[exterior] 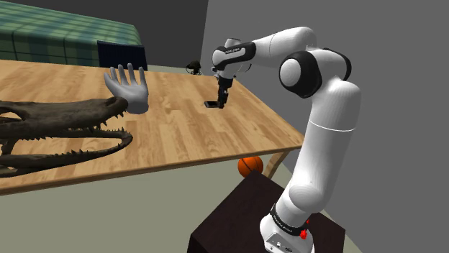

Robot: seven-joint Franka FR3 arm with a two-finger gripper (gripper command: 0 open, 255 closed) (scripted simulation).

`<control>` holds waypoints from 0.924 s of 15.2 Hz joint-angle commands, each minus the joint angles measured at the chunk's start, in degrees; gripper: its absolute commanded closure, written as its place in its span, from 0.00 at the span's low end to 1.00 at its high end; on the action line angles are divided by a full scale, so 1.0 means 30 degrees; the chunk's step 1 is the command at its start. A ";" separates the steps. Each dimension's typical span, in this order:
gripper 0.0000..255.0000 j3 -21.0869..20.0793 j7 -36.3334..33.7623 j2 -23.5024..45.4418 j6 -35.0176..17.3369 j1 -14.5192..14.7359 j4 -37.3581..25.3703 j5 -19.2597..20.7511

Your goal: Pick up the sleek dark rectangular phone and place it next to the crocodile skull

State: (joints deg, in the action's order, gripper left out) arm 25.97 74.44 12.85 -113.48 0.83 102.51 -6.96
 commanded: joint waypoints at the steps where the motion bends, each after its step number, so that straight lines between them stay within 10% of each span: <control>1: 1.00 0.0031 -0.0053 -0.0176 0.0439 0.0010 -0.0279 0.0098; 14: 1.00 0.0137 -0.0307 -0.0660 0.3619 -0.0017 -0.3034 0.0410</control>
State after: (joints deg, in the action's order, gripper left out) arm 26.39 73.64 11.00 -103.33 0.74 93.96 -5.81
